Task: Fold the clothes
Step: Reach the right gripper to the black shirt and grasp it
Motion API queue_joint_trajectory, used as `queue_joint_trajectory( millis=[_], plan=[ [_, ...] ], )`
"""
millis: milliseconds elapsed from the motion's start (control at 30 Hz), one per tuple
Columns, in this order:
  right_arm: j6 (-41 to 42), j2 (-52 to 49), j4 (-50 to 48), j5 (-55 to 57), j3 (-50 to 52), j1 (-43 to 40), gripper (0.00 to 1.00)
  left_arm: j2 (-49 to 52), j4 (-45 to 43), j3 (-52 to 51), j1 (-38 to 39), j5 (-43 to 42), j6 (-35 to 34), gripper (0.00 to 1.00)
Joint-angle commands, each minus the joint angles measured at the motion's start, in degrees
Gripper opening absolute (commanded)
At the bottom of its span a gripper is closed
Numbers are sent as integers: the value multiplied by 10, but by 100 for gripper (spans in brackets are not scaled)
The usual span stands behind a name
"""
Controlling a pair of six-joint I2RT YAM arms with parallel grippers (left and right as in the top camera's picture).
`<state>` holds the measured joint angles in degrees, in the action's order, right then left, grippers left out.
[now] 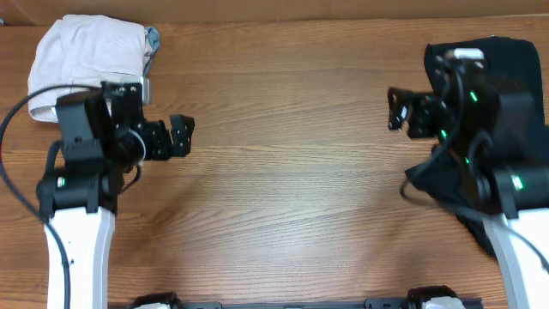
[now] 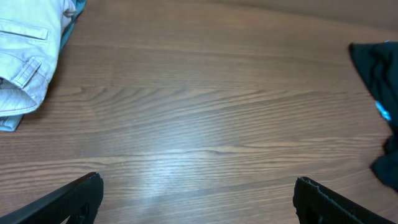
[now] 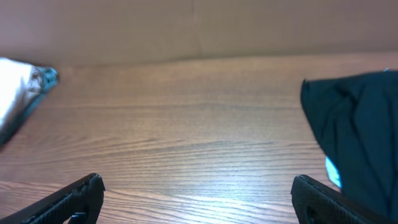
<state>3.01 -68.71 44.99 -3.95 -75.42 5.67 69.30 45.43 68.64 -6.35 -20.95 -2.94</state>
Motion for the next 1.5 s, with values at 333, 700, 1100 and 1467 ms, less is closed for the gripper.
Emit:
queue_joint_trajectory(
  millis=[333, 700, 1100, 1467],
  plan=[
    [113, -184, -15, 41, -18, -159, 100, 177, -4, 12, 4, -49, 8, 100],
    [198, -340, 58, 39, -18, -358, 94, 190, -16, 12, 4, -50, -3, 100],
    [192, -406, 40, 38, -18, -390, 86, 190, -32, 12, 4, -50, -24, 100],
    [145, -406, 65, 40, -18, -349, 60, 190, -35, 12, 4, -50, -24, 100]
  ],
)
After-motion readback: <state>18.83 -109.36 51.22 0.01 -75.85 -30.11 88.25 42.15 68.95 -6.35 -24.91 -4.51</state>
